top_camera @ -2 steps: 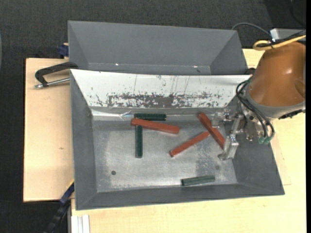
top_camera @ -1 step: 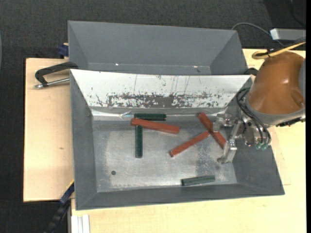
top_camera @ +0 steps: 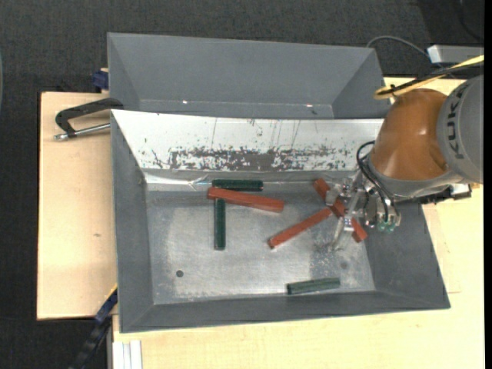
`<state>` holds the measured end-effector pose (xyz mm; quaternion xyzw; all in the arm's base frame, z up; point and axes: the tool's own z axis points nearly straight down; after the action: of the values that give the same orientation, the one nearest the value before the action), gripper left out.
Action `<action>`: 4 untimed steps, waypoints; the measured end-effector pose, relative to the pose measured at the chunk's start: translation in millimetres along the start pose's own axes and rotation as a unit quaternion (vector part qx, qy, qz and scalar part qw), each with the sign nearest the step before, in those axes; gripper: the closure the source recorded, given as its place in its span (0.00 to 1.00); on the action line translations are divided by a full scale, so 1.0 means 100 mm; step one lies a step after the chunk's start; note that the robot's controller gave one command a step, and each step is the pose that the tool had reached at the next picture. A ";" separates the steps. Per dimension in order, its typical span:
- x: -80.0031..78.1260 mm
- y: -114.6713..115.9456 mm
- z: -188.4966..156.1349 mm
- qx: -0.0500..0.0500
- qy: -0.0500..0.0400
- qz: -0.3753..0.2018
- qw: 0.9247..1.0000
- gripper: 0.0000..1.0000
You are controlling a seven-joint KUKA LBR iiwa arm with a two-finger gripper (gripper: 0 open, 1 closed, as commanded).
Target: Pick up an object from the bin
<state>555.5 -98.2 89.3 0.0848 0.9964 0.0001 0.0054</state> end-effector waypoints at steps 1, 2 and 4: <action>-0.01 0.06 0.19 0.000 0.001 -0.007 1.000 1.00; 0.02 0.06 0.18 0.000 0.004 -0.009 1.000 1.00; -0.25 -0.41 -1.73 0.001 0.002 0.000 1.000 1.00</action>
Offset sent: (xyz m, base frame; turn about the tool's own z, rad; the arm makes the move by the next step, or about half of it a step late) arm 0.0000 0.0000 0.0000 0.0000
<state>571.7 -142.8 262.1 0.0853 0.9963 -0.0006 0.0033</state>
